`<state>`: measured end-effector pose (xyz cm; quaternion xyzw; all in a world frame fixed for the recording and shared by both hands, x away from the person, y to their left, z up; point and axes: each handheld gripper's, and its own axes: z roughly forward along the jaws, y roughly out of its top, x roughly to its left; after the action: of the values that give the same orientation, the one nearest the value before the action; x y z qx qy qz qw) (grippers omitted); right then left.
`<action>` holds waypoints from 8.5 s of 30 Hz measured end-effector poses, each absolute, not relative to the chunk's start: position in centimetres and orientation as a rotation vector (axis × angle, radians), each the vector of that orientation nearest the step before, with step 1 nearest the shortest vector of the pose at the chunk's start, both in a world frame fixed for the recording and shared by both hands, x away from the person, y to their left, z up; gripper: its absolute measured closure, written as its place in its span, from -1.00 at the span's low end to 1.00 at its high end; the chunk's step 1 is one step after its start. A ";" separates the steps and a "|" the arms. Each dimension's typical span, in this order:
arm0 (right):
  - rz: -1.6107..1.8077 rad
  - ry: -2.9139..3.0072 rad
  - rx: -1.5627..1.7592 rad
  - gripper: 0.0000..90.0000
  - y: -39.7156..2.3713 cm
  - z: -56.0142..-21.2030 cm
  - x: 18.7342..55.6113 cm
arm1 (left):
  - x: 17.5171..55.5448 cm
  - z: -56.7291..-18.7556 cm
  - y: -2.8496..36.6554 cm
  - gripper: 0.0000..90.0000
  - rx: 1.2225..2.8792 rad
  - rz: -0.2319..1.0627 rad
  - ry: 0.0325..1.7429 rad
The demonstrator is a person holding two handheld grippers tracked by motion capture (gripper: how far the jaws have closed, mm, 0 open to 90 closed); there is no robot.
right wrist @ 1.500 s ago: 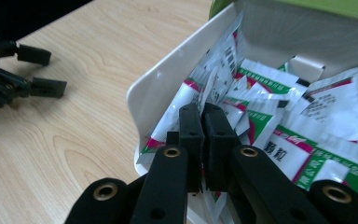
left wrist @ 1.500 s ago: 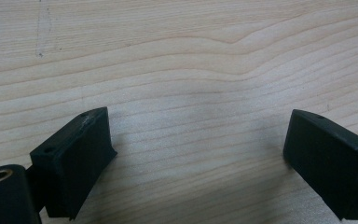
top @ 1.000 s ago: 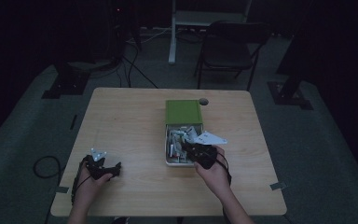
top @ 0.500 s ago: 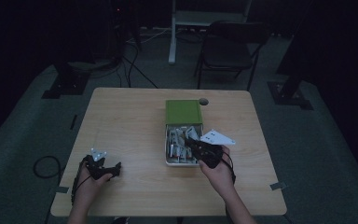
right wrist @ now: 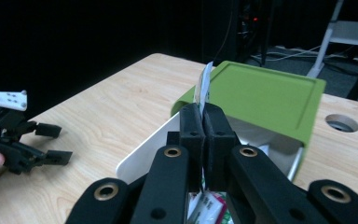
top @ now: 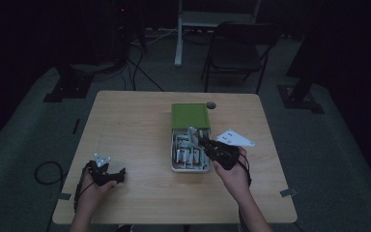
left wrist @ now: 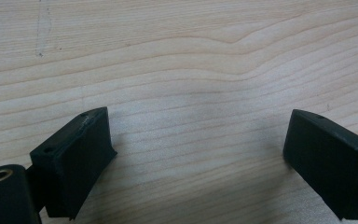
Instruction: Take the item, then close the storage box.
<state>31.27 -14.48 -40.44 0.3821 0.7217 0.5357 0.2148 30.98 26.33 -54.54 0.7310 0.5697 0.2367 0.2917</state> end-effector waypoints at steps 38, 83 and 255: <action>1.328 1.853 1.286 0.96 -24.8 -42.4 31.6 | 31.0 -54.6 26.3 -0.82 1.946 0.633 1.519; 1.020 1.814 1.592 0.70 -31.1 -52.5 34.1 | 31.0 -54.6 26.3 -0.82 1.944 0.632 1.520; 1.355 2.386 0.861 -0.74 -22.8 -51.6 32.5 | 31.4 -52.3 14.4 -0.82 2.091 0.406 0.701</action>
<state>32.50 -22.83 -51.59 0.2968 0.8224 0.4670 0.1323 31.44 14.40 -52.26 0.8398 0.2817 0.1632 0.4344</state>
